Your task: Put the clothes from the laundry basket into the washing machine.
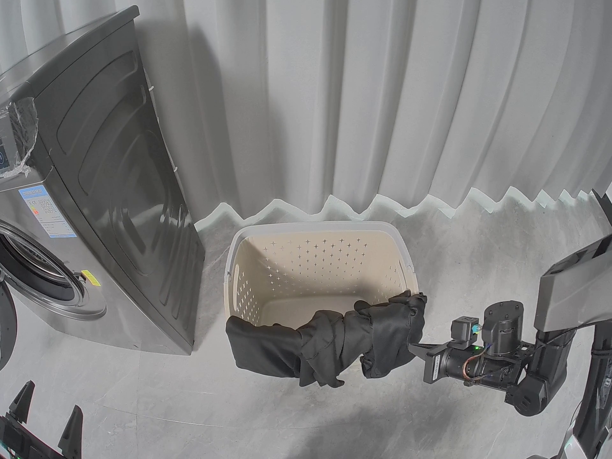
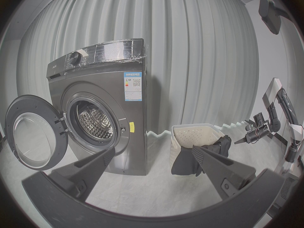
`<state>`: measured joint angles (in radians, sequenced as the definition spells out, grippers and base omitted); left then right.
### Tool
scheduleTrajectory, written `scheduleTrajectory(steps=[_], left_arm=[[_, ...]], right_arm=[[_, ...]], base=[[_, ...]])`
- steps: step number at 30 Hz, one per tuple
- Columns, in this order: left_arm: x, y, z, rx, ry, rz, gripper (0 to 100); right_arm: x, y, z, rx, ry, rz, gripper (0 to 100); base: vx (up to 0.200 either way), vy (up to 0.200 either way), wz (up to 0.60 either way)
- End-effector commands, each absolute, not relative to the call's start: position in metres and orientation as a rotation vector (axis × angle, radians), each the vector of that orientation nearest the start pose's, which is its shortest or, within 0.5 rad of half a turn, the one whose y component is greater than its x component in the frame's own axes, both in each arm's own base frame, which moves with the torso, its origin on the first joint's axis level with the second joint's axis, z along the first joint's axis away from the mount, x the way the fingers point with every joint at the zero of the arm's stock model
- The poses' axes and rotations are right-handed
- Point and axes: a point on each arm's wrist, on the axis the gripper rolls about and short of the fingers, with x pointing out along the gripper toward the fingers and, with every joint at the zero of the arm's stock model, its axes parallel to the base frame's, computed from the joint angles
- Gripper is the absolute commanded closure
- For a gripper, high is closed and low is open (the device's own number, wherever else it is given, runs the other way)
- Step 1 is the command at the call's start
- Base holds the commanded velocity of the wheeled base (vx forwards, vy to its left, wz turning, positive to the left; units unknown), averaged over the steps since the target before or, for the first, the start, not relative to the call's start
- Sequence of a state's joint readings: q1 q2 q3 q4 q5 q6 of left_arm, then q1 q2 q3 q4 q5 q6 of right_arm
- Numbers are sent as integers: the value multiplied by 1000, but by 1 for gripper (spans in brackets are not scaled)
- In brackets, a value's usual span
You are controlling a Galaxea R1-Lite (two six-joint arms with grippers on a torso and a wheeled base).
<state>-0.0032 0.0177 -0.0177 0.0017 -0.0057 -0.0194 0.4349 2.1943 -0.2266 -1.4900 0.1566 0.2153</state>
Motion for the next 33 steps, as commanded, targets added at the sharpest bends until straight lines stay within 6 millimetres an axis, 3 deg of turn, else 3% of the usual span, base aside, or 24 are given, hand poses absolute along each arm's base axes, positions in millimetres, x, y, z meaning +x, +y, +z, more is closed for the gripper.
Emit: scheduleTrajectory(steps=[1, 10, 11, 18, 26, 33], left_arm=[[-23, 0, 75, -20, 2, -9, 0], [-23, 0, 75, -20, 2, -9, 0], [-23, 0, 76, -20, 0, -9, 0], [-23, 0, 76, -15, 0, -8, 0], [-23, 0, 75, -14, 2, -8, 0], [-23, 0, 76, -14, 0, -8, 0]], right_arm=[[231, 115, 24, 143, 494, 550, 100], [232, 116, 13, 136, 529, 537, 100], [235, 116, 10, 135, 537, 532, 0], [239, 116, -1, 124, 560, 495, 0], [273, 127, -21, 133, 529, 479, 0], [287, 129, -30, 140, 513, 469, 0]], base=[[0, 0, 0], [0, 0, 0], [0, 0, 0], [0, 0, 0], [0, 0, 0], [0, 0, 0]])
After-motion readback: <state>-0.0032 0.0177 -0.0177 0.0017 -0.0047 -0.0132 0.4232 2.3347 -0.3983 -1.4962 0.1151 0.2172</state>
